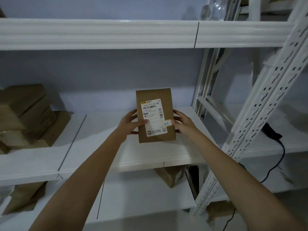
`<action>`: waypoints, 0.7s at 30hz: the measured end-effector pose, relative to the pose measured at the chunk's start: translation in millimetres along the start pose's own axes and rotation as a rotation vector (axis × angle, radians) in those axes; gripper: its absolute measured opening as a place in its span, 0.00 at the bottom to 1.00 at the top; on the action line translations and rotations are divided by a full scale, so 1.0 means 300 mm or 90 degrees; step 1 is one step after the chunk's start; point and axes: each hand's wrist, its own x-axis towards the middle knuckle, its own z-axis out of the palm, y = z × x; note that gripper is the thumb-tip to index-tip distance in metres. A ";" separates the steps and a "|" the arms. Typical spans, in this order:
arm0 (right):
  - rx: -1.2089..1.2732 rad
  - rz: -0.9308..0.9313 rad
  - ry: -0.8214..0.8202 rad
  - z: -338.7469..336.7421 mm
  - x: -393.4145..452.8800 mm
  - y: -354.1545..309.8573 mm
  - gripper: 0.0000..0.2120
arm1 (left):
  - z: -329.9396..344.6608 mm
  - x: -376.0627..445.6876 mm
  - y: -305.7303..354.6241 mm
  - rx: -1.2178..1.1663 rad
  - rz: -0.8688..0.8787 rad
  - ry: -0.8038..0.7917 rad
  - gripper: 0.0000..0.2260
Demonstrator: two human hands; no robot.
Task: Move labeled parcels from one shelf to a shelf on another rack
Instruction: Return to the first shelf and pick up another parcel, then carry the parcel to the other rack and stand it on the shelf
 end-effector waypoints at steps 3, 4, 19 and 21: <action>-0.003 -0.018 -0.032 0.043 -0.024 -0.020 0.25 | -0.064 -0.043 0.003 0.025 0.017 0.022 0.33; -0.002 -0.027 -0.047 0.065 -0.029 -0.027 0.26 | -0.093 -0.058 0.002 0.030 0.023 0.032 0.33; 0.014 -0.137 -0.273 0.692 -0.119 -0.199 0.27 | -0.690 -0.501 -0.026 0.023 0.062 0.272 0.33; 0.018 -0.150 -0.292 0.779 -0.147 -0.230 0.27 | -0.769 -0.569 -0.026 0.030 0.065 0.297 0.33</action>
